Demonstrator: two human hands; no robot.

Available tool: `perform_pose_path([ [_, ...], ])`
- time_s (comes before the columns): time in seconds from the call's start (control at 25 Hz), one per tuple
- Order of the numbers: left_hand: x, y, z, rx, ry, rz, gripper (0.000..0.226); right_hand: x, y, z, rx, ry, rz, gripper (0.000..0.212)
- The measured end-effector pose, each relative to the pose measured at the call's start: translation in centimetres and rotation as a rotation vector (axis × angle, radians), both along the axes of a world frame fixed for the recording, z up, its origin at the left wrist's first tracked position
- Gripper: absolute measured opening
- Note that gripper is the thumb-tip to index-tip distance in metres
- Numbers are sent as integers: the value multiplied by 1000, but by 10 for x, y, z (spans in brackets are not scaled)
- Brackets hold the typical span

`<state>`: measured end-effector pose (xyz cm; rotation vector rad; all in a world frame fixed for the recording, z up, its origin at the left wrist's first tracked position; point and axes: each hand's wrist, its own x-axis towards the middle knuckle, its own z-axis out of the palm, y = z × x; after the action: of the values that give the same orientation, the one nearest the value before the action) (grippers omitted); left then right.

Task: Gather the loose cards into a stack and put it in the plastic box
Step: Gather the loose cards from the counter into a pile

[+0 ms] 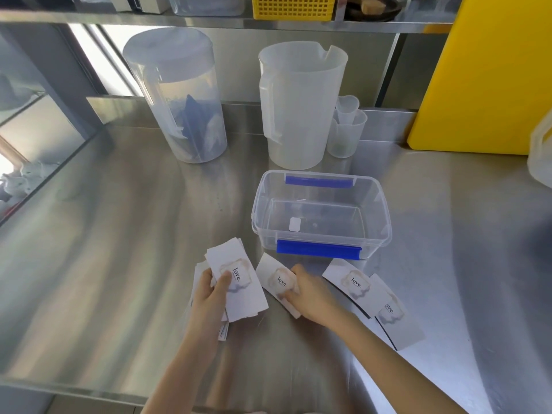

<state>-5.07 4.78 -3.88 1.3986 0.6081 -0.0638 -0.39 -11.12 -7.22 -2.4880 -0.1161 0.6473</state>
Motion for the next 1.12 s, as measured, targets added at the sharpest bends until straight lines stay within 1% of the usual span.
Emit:
perform_pose_path([
  [0.12, 2, -3, 0, -22, 26, -17, 19, -12, -28, 22, 174, 116, 1, 23],
  [0.2, 3, -9, 0, -31, 26, -27, 18, -18, -41, 38, 308, 137, -105, 17],
  [0.32, 4, -20, 2, -29, 24, -44, 15, -19, -44, 55, 487, 118, -268, 7],
  [0.4, 5, -28, 3, -27, 10, -87, 15, -19, -34, 56, 508, 70, -308, 16],
  [0.48, 5, -39, 5, -36, -15, -150, 15, -24, -20, 52, 468, -3, -322, 23],
  [0.6, 8, -56, 6, 29, -48, -253, 28, -36, -2, 43, 492, 3, -287, 27],
  [0.72, 10, -60, 3, 44, -43, -269, 34, -35, -15, 38, 527, -3, -338, 24],
  [0.76, 10, -60, 2, 40, -36, -275, 34, -33, -28, 35, 493, -39, -374, 22],
  [0.84, 8, -59, 0, 27, -7, -278, 33, -27, -58, 24, 282, -138, -432, 21],
  [0.92, 7, -60, -2, 13, 21, -284, 33, -23, -84, 11, -1, -177, -437, 33],
  [0.96, 7, -61, -3, 15, 30, -291, 33, -21, -92, 6, -110, -176, -410, 41],
  [1.04, 7, -62, -6, 25, 32, -307, 33, -16, -97, -2, -227, -160, -350, 53],
  [1.12, 7, -63, -6, 33, 27, -329, 36, -13, -93, -8, -246, -148, -334, 59],
])
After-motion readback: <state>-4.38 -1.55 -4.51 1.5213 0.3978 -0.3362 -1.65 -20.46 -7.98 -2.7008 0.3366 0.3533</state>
